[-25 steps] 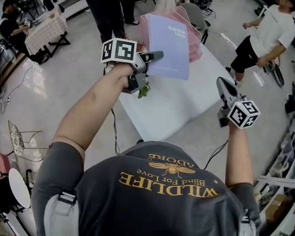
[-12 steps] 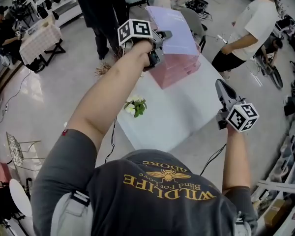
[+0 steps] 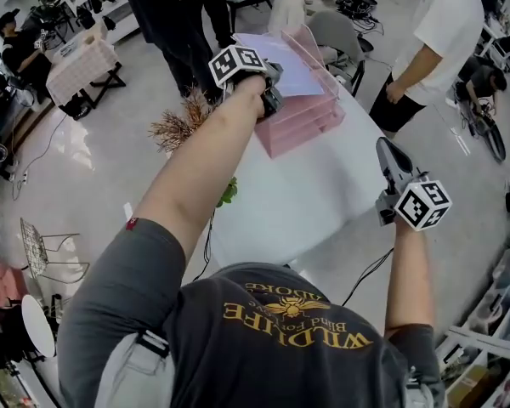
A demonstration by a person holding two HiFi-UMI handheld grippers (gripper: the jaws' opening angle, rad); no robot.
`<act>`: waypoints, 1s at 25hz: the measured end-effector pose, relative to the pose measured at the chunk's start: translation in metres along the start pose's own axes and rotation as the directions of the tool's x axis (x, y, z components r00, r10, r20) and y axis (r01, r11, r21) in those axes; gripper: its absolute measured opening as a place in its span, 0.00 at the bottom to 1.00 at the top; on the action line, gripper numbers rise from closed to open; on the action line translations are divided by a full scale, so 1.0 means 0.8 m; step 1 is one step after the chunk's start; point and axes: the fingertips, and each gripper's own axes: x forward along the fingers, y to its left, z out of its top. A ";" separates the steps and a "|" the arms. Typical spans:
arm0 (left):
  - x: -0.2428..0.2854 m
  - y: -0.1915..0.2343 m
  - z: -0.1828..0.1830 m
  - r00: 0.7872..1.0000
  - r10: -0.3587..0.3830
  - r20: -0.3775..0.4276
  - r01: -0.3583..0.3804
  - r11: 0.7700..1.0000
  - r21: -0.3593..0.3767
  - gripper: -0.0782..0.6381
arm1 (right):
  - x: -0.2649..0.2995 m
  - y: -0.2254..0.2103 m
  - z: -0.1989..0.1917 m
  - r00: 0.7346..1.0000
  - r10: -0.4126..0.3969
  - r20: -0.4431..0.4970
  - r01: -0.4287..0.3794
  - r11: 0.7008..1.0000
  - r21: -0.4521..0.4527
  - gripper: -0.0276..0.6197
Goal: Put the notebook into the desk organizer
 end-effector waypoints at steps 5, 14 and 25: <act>0.010 0.017 0.004 0.975 0.222 -0.015 -0.214 0.955 0.207 0.25 | -0.003 -0.018 0.009 1.000 0.013 0.012 -0.013 1.000 0.008 0.04; 0.013 0.009 0.012 0.884 0.460 0.090 -0.424 0.703 0.571 0.35 | -0.001 -0.032 0.013 0.999 0.033 0.017 -0.033 0.999 0.016 0.04; 0.014 0.037 -0.005 0.806 0.579 0.121 -0.483 0.527 0.699 0.71 | -0.010 -0.047 0.012 0.999 0.031 0.017 -0.031 0.999 0.021 0.04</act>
